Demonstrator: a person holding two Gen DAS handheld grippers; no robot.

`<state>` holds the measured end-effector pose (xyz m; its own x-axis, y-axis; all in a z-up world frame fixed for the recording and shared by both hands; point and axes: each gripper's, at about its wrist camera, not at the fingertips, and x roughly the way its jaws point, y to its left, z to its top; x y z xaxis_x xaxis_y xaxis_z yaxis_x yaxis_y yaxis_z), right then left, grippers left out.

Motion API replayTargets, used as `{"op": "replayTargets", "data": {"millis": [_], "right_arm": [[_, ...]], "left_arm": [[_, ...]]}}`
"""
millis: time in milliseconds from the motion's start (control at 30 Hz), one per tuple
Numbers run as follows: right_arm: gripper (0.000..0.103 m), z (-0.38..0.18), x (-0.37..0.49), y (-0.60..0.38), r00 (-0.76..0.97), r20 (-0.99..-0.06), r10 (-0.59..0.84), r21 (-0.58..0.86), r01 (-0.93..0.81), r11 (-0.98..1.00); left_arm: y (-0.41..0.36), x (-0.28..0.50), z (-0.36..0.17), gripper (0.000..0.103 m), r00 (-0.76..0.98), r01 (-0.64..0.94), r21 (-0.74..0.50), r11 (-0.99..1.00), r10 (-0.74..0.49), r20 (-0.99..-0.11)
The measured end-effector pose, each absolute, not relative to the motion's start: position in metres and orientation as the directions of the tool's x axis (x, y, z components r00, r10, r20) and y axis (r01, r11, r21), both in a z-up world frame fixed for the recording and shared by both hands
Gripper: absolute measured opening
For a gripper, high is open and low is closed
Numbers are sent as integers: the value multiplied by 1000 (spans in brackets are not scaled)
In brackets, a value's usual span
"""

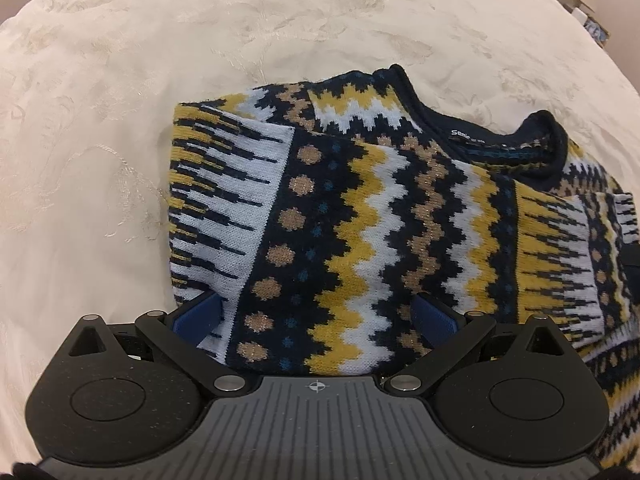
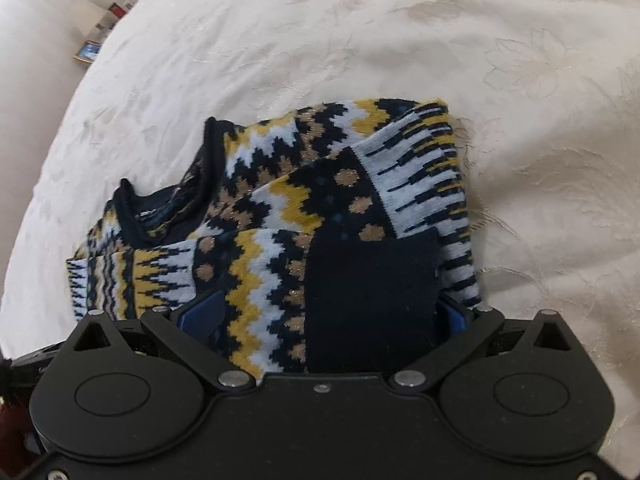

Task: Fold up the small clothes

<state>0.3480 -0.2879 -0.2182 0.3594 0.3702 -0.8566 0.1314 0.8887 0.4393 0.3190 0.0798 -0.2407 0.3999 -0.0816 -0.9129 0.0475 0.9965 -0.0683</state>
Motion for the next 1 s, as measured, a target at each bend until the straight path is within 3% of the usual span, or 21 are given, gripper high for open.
{"op": "replayTargets", "data": {"millis": [100,200,267,300,333,367,500,600,667,733,933,1000], "right_arm": [[101,-215,350,-280,351,-874,335,400,129,907],[84,-210,348,-276,349,-895,279,337,116,935],[56,-203,349,-269,356,-903,241,293,99,951],[48,-201,348,-270,362,-900,242,290,85,953],[24,-197,346,-271,370,-893,256,302,71,951],[20,-192,344,-272,385,-882,273,318,58,946],[20,-185,335,-272,419,-890,177,207,26,978],[32,-201,338,-280,365,-915,170,211,76,975],[63,-192,337,-287,424,-887,184,241,85,967],[82,-176,337,-288,506,-841,191,251,54,966],[81,-163,379,-267,546,-808,223,178,-134,975],[81,-168,392,-260,541,-811,224,148,-182,972]], "left_arm": [[81,316,-240,103,404,49,-61,997,-76,-912],[81,319,-239,103,394,47,-64,997,-77,-916],[80,320,-238,103,395,50,-62,997,-77,-915],[80,320,-237,103,393,54,-61,997,-77,-916],[80,321,-234,102,391,59,-59,997,-77,-917],[80,321,-231,102,391,66,-59,996,-80,-917],[78,318,-213,102,429,98,-60,993,-96,-898],[79,322,-196,102,467,127,-32,991,-88,-880],[79,329,-185,102,496,140,-17,990,-85,-864],[80,341,-176,102,521,159,-4,987,-87,-849],[74,394,-173,100,544,211,24,977,-97,-833],[70,409,-179,94,543,231,58,971,-79,-836]]}}
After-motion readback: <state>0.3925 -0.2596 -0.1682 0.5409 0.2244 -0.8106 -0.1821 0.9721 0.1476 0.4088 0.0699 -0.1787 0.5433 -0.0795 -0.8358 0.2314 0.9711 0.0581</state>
